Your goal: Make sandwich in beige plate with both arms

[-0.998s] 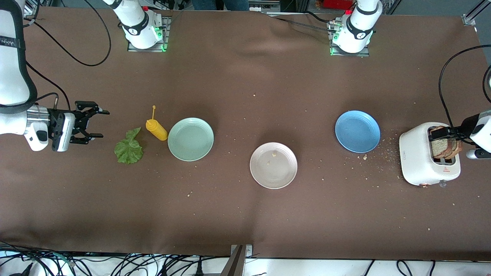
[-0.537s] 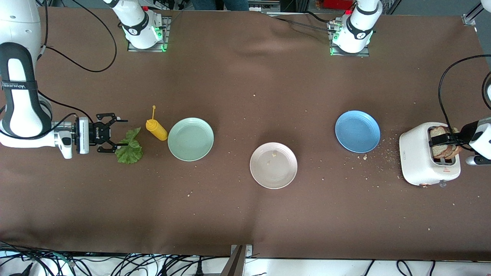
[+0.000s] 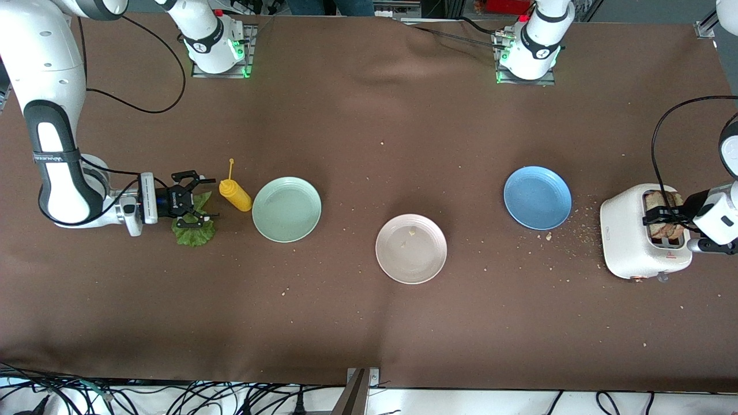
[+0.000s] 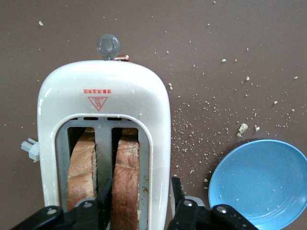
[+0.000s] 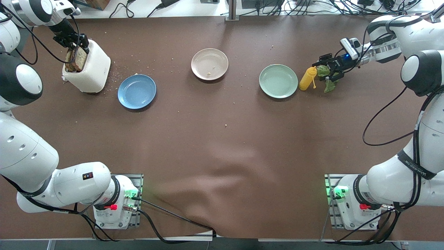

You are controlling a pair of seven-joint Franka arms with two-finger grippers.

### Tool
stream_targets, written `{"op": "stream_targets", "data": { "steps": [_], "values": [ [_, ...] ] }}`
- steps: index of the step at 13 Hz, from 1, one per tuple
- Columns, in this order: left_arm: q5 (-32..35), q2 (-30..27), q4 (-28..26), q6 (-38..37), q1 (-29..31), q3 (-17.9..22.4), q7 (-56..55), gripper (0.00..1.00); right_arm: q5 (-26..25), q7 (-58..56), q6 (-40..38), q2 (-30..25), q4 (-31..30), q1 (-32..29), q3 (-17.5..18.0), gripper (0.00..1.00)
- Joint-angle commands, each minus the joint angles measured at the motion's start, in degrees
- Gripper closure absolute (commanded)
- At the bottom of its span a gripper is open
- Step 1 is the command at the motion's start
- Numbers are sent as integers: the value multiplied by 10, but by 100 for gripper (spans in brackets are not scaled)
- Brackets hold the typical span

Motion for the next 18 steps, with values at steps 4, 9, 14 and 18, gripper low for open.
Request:
{"op": "stream_targets", "data": {
  "steps": [4, 9, 14, 18],
  "values": [
    [31, 3, 131, -147, 3, -4, 41, 100, 33, -76, -47, 46, 6, -3, 27, 1],
    [-8, 3, 220, -291, -34, -39, 28, 100, 32, -82, -63, 62, 11, -8, 27, 60],
    [-243, 97, 218, -292, -158, -43, -116, 100, 32, -77, -87, 55, 32, -18, 25, 100],
    [-403, 180, 219, -185, -233, -43, -121, 100, 23, -9, -119, 27, 47, -22, 15, 100]
  ]
}}
